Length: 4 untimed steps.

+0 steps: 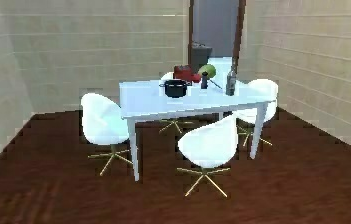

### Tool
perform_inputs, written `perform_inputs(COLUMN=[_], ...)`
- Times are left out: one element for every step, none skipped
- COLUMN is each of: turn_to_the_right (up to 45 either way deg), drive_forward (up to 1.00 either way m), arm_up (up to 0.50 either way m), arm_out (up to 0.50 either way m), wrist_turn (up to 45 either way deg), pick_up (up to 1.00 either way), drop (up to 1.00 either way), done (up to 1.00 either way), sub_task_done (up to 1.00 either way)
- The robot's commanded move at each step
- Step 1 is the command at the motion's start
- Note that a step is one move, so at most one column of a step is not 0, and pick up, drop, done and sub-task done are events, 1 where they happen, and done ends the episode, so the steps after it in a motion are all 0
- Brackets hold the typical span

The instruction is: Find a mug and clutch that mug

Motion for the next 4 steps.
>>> perform_inputs(turn_to_the_right=[45.0,24.0,0.0,3.0], drive_forward=[0.0,0.0,1.0,0.0], arm_up=[0.0,0.0,0.0,0.0], arm_out=[0.0,0.0,0.0,0.0], wrist_turn=[0.0,0.0,0.0,0.0], pick_up=[0.0,0.0,0.0,0.0], drop=[0.0,0.0,0.0,0.0], done=[0.0,0.0,0.0,0.0], sub_task_done=[0.0,0.0,0.0,0.0])
